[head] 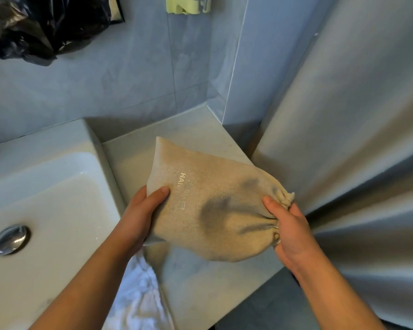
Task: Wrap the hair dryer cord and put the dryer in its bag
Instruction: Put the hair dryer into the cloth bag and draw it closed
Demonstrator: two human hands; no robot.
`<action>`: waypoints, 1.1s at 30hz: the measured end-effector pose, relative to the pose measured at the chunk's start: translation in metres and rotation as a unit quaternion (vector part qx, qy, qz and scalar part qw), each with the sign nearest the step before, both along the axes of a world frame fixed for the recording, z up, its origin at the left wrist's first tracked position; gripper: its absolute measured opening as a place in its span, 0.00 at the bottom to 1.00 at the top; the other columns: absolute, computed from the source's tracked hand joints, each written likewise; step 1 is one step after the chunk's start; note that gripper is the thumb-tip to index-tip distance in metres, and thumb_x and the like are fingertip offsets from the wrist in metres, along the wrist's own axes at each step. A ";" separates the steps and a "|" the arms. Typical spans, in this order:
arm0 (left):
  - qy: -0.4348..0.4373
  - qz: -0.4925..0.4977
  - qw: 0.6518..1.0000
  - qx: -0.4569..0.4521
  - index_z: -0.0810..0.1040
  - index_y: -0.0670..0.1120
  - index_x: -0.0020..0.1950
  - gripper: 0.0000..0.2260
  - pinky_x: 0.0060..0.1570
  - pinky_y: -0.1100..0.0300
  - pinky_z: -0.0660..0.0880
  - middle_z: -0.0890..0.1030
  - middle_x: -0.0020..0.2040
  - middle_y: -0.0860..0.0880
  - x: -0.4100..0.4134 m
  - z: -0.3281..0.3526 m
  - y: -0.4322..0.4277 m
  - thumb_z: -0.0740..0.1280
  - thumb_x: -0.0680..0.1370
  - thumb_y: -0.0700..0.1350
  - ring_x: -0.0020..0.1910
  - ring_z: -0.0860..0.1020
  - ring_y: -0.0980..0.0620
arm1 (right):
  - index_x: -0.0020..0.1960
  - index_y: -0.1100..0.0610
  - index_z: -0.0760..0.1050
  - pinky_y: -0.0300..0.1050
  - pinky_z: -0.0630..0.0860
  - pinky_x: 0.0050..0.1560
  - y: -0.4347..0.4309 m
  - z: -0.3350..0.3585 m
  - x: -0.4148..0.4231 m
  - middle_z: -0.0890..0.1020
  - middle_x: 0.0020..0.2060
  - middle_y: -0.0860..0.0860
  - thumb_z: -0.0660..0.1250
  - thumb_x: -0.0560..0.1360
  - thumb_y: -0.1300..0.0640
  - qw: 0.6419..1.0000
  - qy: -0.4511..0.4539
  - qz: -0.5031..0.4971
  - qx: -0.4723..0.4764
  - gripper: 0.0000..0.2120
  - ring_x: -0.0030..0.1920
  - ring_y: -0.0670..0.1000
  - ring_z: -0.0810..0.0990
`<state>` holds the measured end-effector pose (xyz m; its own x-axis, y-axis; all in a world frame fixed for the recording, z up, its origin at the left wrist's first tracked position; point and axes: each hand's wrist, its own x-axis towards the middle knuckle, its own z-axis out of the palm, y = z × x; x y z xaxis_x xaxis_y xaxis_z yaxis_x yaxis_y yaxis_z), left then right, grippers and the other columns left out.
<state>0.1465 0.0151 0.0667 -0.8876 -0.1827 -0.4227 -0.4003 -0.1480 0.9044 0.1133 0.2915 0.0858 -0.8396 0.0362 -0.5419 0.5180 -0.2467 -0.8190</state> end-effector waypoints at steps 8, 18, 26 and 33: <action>-0.040 0.087 0.995 0.039 0.77 0.47 0.61 0.34 0.37 0.57 0.79 0.86 0.51 0.46 -0.037 -0.011 0.015 0.71 0.60 0.63 0.47 0.85 0.48 | 0.63 0.50 0.76 0.56 0.79 0.57 0.003 -0.010 -0.080 0.84 0.55 0.52 0.74 0.63 0.48 0.994 -0.018 0.101 0.031 0.28 0.55 0.55 0.83; -0.083 0.215 0.973 0.028 0.79 0.47 0.59 0.27 0.47 0.45 0.82 0.87 0.48 0.46 -0.086 -0.038 0.011 0.75 0.64 0.59 0.47 0.86 0.44 | 0.58 0.53 0.78 0.56 0.78 0.57 -0.041 -0.041 -0.200 0.85 0.53 0.56 0.69 0.75 0.57 0.974 -0.020 0.227 0.016 0.12 0.53 0.58 0.84; -0.079 0.302 0.950 -0.012 0.77 0.50 0.47 0.04 0.42 0.52 0.79 0.84 0.44 0.48 -0.147 -0.059 -0.030 0.72 0.76 0.46 0.44 0.83 0.46 | 0.59 0.54 0.78 0.61 0.77 0.59 -0.106 -0.085 -0.281 0.85 0.53 0.57 0.73 0.71 0.58 0.930 0.002 0.367 0.036 0.16 0.53 0.58 0.84; -0.107 0.329 0.937 -0.037 0.77 0.48 0.50 0.10 0.40 0.55 0.76 0.83 0.46 0.48 -0.168 -0.091 -0.052 0.74 0.74 0.50 0.45 0.82 0.47 | 0.57 0.50 0.78 0.56 0.78 0.60 -0.141 -0.114 -0.314 0.86 0.50 0.50 0.79 0.63 0.51 0.907 0.034 0.410 0.089 0.24 0.52 0.53 0.84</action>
<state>-0.0220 -0.0367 -0.0244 -0.4682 -0.6964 -0.5439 -0.4181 -0.3677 0.8307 -0.2010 0.1505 -0.0281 -0.6557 -0.5337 -0.5341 0.4136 0.3379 -0.8454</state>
